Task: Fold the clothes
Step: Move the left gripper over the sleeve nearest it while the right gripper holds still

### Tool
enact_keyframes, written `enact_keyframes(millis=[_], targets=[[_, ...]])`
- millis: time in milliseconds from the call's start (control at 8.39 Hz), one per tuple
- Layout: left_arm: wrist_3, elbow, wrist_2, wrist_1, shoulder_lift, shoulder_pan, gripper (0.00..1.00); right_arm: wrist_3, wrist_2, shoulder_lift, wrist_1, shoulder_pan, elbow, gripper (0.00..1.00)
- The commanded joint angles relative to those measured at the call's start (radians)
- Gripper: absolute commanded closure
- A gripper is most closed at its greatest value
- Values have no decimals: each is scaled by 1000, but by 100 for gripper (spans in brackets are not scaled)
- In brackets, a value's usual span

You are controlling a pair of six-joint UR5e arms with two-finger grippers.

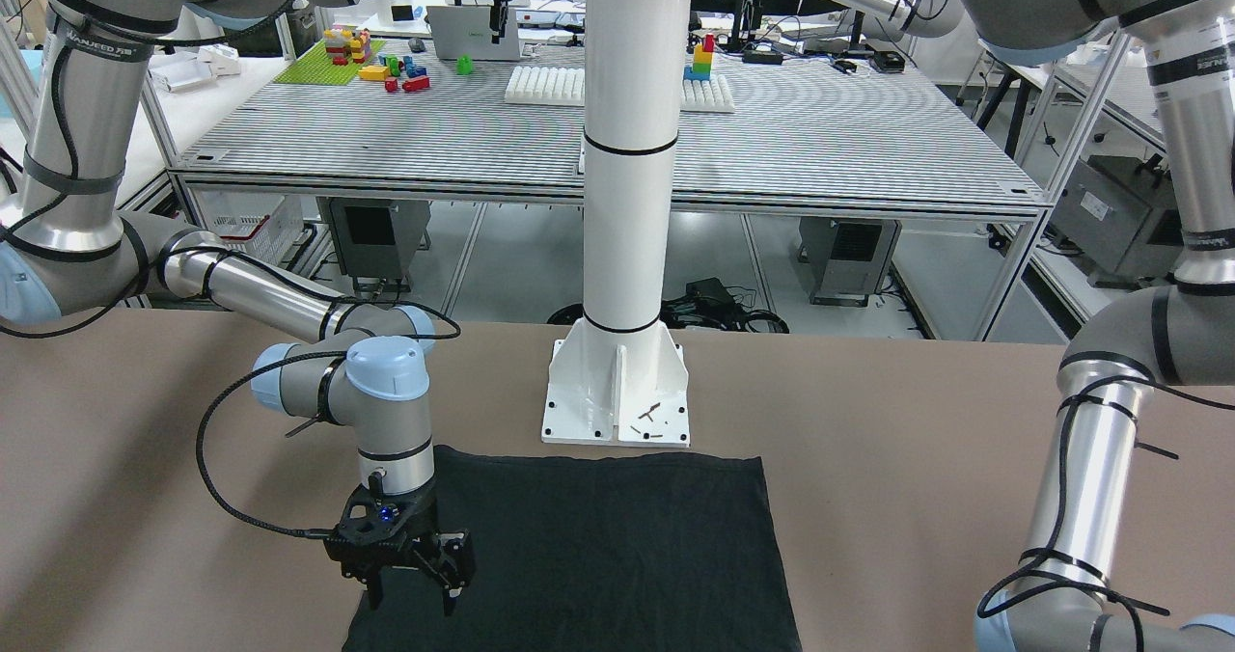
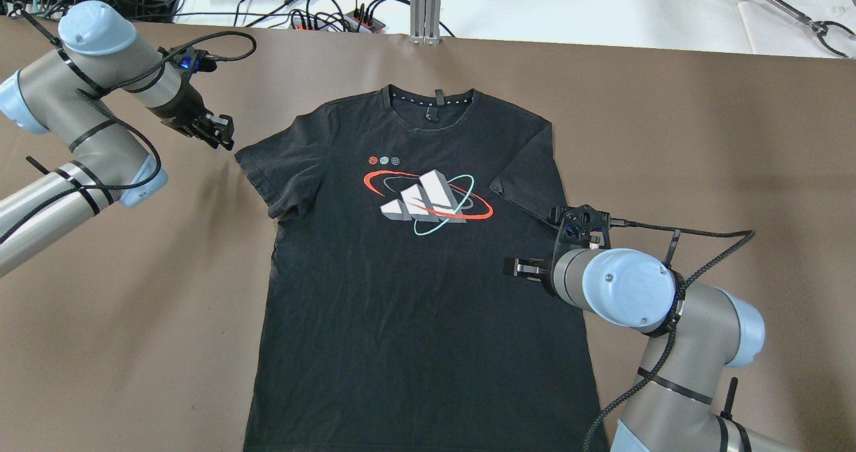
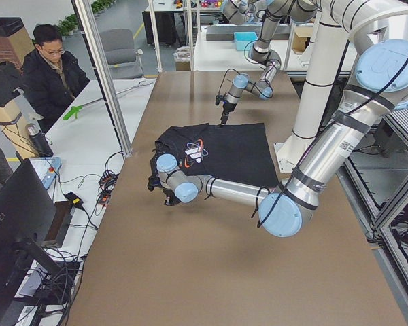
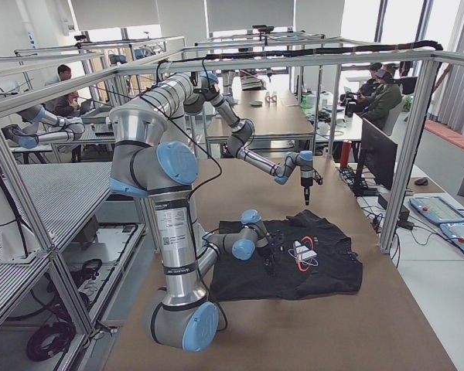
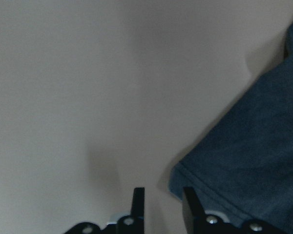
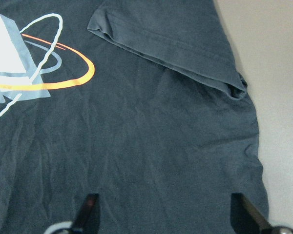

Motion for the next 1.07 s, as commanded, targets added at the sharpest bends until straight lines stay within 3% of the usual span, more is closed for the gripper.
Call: enact_keyframes(millis=[0,953], targets=[[-17,32,7,-23,-4,24,59,0,0,-6,0,-1,3,6],[-34,80,14,-52,-36,40,63,0,-5,-16,0,-1,9,6]])
